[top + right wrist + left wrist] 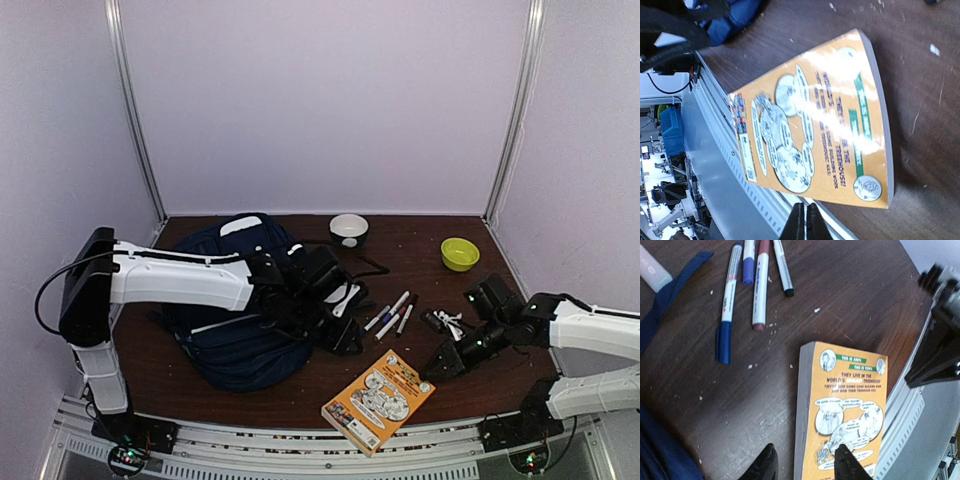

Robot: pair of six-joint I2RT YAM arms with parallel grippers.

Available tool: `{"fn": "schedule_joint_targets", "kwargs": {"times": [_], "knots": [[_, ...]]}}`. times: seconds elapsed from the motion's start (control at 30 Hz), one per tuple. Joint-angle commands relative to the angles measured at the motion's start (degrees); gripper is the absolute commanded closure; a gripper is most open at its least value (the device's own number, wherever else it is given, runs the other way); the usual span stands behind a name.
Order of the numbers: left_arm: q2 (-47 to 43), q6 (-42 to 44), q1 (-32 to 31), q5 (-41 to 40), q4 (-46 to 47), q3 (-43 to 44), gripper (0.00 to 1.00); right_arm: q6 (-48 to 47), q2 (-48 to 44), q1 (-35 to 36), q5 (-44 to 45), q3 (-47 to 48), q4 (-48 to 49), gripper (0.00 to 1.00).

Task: Pack the student bag
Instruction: Adjust the book at the corner of the board.

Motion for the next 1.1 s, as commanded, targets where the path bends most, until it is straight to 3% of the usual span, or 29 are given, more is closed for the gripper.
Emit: {"fn": "schedule_joint_targets", "kwargs": {"times": [0.0,0.17,0.37,0.53,0.63,0.73,0.83,1.07], "knots": [[4.5,3.0,1.1,-0.2,0.4,6.0,0.60,2.8,1.4,4.2,0.3,-2.3,-3.7,1.00],[7.4,3.0,2.2,-0.1,1.4,9.1,0.60,7.8,3.0,10.2,0.6,-6.7,-4.6,1.00],[11.6,2.9,2.5,2.0,4.1,12.7,0.54,8.3,7.7,9.2,7.5,-5.4,-1.1,0.99],[16.2,4.8,2.9,4.2,4.7,16.9,0.53,0.5,14.6,5.0,12.8,2.4,6.2,0.99],[17.4,5.1,3.9,4.2,4.1,16.9,0.58,-2.8,22.4,3.0,10.8,9.6,9.8,1.00],[15.1,4.0,4.5,1.6,3.5,14.1,0.61,-4.6,29.5,2.3,7.2,17.5,10.0,0.98],[9.5,2.5,4.5,-3.8,2.0,9.1,0.62,-4.6,30.6,2.3,4.7,21.0,8.8,0.96],[-7.8,-4.1,3.8,-8.5,2.7,-5.8,0.58,-5.2,16.5,2.1,7.6,11.4,10.4,0.93]]}}
